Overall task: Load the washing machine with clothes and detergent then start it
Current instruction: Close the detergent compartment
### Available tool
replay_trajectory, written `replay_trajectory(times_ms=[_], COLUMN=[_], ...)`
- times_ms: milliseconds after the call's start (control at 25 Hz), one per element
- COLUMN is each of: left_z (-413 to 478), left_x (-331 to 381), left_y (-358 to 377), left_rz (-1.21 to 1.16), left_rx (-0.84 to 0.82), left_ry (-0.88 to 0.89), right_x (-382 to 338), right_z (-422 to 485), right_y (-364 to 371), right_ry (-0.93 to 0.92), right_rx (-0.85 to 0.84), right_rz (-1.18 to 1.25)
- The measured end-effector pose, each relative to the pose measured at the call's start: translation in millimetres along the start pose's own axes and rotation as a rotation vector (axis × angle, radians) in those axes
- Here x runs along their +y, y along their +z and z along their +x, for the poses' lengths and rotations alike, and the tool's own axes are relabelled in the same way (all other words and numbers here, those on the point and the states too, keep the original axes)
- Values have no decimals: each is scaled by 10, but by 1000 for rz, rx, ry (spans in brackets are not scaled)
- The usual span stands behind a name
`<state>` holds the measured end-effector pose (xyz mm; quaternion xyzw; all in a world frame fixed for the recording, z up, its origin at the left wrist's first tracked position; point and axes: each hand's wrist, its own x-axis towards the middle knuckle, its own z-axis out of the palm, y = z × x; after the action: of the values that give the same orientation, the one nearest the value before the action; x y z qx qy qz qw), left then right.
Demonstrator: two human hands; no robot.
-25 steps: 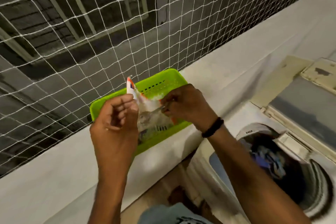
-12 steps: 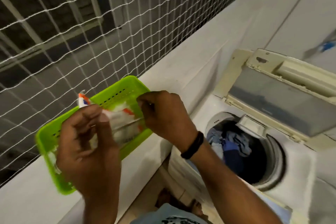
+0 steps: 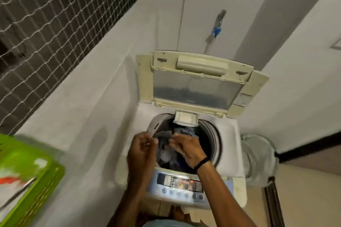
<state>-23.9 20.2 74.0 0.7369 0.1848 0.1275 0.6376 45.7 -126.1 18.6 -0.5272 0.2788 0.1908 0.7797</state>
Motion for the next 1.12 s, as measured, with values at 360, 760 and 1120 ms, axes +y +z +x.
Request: replay_trajectory(times_ms=[360, 760, 1120], left_z=[1104, 1707, 1963], left_x=[-1381, -1660, -1653], left_y=[1687, 2190, 2465], left_rz=[-136, -331, -361], left_rx=[-315, -250, -130], left_ry=[-760, -935, -872], right_x=[-202, -63, -82], right_z=[1400, 2057, 2441], right_y=[-1031, -1025, -942], right_ry=[70, 68, 33], right_rx=[166, 247, 459], right_rz=[17, 306, 261])
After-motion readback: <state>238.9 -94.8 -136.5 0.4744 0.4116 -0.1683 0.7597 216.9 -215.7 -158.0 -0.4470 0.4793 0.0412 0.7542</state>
